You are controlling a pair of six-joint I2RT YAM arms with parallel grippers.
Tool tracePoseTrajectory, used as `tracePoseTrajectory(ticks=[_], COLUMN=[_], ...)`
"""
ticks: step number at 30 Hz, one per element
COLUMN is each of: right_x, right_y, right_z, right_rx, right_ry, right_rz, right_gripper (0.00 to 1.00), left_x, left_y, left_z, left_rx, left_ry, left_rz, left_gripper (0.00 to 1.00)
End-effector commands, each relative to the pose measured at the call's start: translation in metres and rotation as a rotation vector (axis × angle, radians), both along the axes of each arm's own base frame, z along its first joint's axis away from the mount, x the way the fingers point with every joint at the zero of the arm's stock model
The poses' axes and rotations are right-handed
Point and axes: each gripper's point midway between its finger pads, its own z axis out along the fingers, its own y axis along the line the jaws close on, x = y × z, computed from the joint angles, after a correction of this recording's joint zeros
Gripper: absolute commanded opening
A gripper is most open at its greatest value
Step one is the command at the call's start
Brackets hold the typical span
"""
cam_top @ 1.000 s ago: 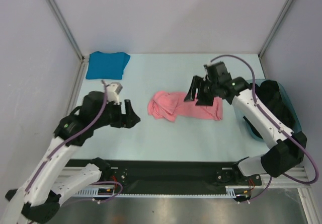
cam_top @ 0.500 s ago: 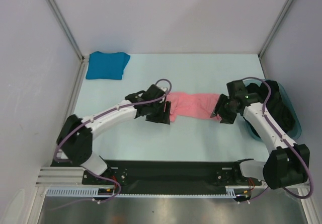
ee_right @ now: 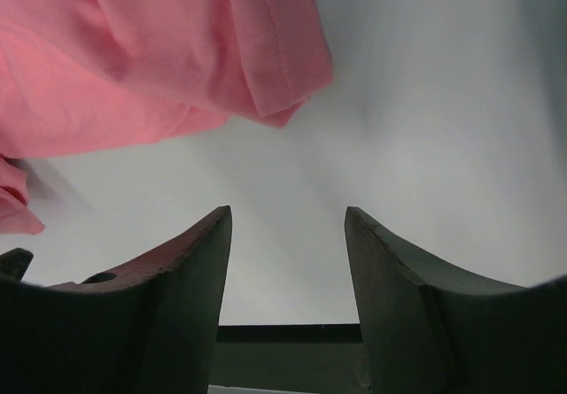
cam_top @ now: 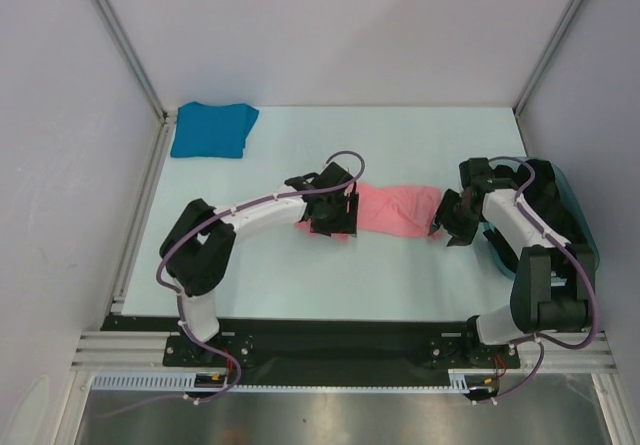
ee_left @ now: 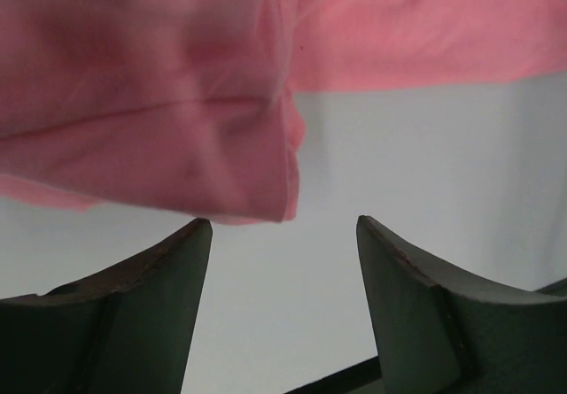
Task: Fold and stack the t-shirts
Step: Flatten the tshirt out
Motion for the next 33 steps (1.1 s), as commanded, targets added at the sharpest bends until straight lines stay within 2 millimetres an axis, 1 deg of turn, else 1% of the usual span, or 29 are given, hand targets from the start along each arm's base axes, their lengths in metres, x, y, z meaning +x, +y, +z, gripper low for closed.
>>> tracePoseTrajectory(ticks=[1,3,4,6,11,12,13,15,17,18,19,21,22,24,25,26,27,28,29,31,32,33], right_x=[0.023,0.026,0.027,0.029,0.029,0.029,0.028,0.026,0.024,0.023,0.023,0.023,0.024,0.025,0.028,0.029,0.03,0.036,0.039,0.05,0.054,0.059], right_y=[0.0,0.0,0.0,0.001,-0.002,-0.002,-0.004,-0.005,-0.009,-0.011,-0.014,-0.017,-0.018,-0.019,-0.017,-0.016,-0.014,-0.012,-0.01,-0.004,-0.003,-0.003], right_z=[0.014,0.014,0.013,0.014,0.016,0.015,0.014,0.01,0.004,0.003,0.001,-0.002,-0.003,-0.009,-0.01,-0.016,-0.018,-0.02,-0.023,-0.023,-0.024,-0.027], right_rx=[-0.003,-0.007,-0.005,-0.006,-0.017,-0.018,-0.028,-0.036,-0.051,-0.059,-0.07,-0.08,-0.087,-0.083,-0.073,-0.068,-0.055,-0.045,-0.033,-0.005,-0.004,0.001], right_ry=[-0.08,-0.077,-0.076,-0.073,-0.076,-0.074,-0.07,-0.055,-0.033,-0.026,-0.023,-0.012,-0.009,0.004,-0.005,0.009,0.009,-0.002,-0.003,-0.035,-0.041,-0.039], right_rz=[0.024,0.025,0.031,0.034,0.041,0.043,0.042,0.04,0.033,0.031,0.024,0.018,0.013,0.02,0.023,0.028,0.033,0.036,0.045,0.053,0.057,0.068], right_gripper=[0.6,0.6,0.59,0.59,0.59,0.6,0.59,0.59,0.59,0.6,0.6,0.63,0.64,0.65,0.65,0.65,0.65,0.64,0.63,0.62,0.61,0.61], left_x=[0.018,0.021,0.023,0.027,0.032,0.032,0.033,0.036,0.037,0.037,0.037,0.034,0.034,0.03,0.028,0.027,0.022,0.02,0.019,0.016,0.014,0.015], left_y=[-0.006,-0.005,-0.005,-0.007,-0.007,-0.007,-0.007,-0.006,-0.001,0.001,0.004,0.014,0.018,0.027,0.032,0.038,0.038,0.043,0.05,0.054,0.061,0.063], left_z=[-0.004,-0.008,-0.014,-0.014,-0.029,-0.031,-0.031,-0.027,-0.02,-0.007,0.001,0.018,0.038,0.059,0.08,0.089,0.095,0.114,0.121,0.136,0.146,0.156], left_rx=[0.015,0.035,0.047,0.059,0.104,0.105,0.105,0.11,0.13,0.117,0.117,0.131,0.113,0.102,0.075,0.067,0.04,0.01,0.01,-0.016,-0.018,-0.022], left_ry=[-0.033,-0.04,-0.039,-0.055,-0.056,-0.06,-0.065,-0.086,-0.101,-0.123,-0.142,-0.168,-0.201,-0.215,-0.252,-0.255,-0.251,-0.282,-0.283,-0.306,-0.319,-0.338], left_rz=[0.076,0.097,0.1,0.106,0.108,0.101,0.1,0.095,0.091,0.09,0.082,0.079,0.059,0.04,0.024,0.022,0.002,-0.001,0.008,-0.011,-0.003,0.001], left_gripper=[0.73,0.72,0.72,0.71,0.64,0.45,0.34,0.17,0.11,0.04,0.0,0.0,0.0,0.0,0.0,0.0,0.0,0.0,0.0,0.01,0.01,0.01])
